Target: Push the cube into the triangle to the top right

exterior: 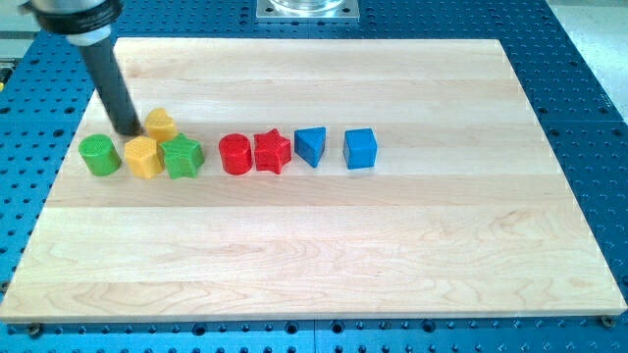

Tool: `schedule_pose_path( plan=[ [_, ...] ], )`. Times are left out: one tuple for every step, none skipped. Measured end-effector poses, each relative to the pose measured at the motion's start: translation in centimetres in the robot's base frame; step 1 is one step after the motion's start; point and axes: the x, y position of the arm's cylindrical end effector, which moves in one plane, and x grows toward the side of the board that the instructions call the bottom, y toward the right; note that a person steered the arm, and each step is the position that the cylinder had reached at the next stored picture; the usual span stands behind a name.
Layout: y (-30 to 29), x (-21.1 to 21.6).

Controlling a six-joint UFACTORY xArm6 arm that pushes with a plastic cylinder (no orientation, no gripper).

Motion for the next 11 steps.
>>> schedule_pose_path(
  plan=[
    [4.8,1.4],
    [13.1,1.2],
    [13.7,-1.7],
    [15.5,-9.3],
    [25.7,-8.2],
    [33.5,1.4],
    [33.6,6.7],
    [32.0,5.2],
    [30.8,2.2],
    [30.1,0.7],
    [28.1,-0.7]
  ],
)
